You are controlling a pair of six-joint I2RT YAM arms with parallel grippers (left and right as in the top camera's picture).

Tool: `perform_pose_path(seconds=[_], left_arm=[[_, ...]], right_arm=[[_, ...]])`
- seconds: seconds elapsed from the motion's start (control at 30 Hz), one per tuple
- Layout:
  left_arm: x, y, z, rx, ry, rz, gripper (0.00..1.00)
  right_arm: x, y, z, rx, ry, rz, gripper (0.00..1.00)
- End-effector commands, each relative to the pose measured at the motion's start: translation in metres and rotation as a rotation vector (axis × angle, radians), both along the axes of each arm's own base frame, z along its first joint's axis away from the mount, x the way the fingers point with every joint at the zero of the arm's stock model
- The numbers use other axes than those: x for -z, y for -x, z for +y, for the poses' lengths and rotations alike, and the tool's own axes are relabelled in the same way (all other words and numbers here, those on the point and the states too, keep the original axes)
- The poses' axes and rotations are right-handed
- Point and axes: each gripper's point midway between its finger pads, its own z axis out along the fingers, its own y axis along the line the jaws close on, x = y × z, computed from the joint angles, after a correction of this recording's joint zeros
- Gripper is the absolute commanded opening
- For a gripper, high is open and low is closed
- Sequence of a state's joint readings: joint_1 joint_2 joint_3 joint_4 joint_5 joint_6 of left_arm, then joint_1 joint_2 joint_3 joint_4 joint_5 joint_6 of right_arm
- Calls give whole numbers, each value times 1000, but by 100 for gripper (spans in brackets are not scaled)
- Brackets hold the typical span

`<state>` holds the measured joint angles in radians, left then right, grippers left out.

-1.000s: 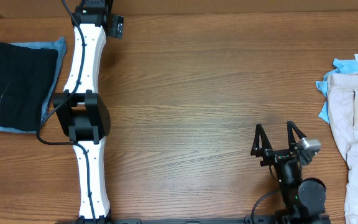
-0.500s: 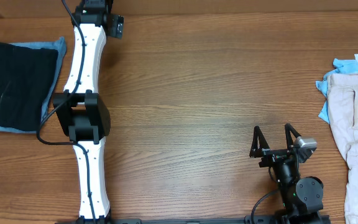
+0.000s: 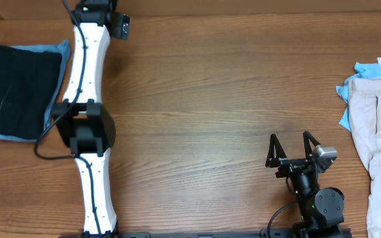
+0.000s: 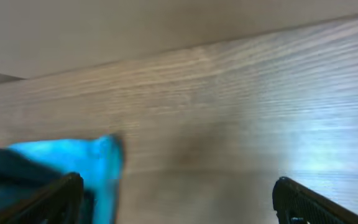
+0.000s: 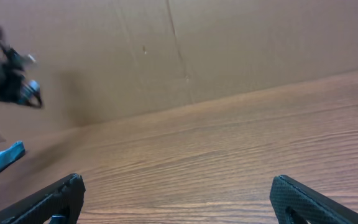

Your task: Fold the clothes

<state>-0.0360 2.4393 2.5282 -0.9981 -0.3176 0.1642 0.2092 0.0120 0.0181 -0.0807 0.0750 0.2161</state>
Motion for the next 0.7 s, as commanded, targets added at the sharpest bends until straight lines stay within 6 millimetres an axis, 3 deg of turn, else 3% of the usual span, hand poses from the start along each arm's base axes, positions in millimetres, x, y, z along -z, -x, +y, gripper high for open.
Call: perform_pose_path(seconds=[0.0, 0.03, 0.07, 0.13, 0.17, 0.23, 0.3, 0.4, 0.5, 0.6, 0.67], left_arm=[[-212, 60, -15, 30, 30, -388, 100], [-250, 82, -17, 36, 35, -462, 100], [-300, 116, -18, 42, 42, -563, 100], [-364, 174, -14, 44, 51, -708, 100], [-398, 213, -11, 44, 56, -796, 100], [-448, 285, -5, 44, 65, -944, 100], [-482, 353, 1, 44, 72, -1072, 100], [-515, 456, 9, 43, 82, -1253, 100], [-528, 547, 16, 41, 91, -1409, 100], [-525, 593, 21, 34, 93, -1475, 100], [-515, 600, 22, 34, 93, -1466, 100]], right_arm=[[2, 0, 0, -2, 3, -3, 100], [2, 0, 0, -2, 3, -4, 100], [2, 0, 0, -2, 3, -3, 100], [2, 0, 0, -2, 3, -3, 100], [2, 0, 0, -2, 3, -4, 100], [2, 0, 0, -2, 3, -4, 100], [2, 0, 0, -2, 3, -4, 100], [2, 0, 0, -2, 3, -3, 100], [2, 0, 0, -2, 3, -3, 100], [2, 0, 0, -2, 3, -3, 100], [2, 0, 0, -2, 3, -3, 100]])
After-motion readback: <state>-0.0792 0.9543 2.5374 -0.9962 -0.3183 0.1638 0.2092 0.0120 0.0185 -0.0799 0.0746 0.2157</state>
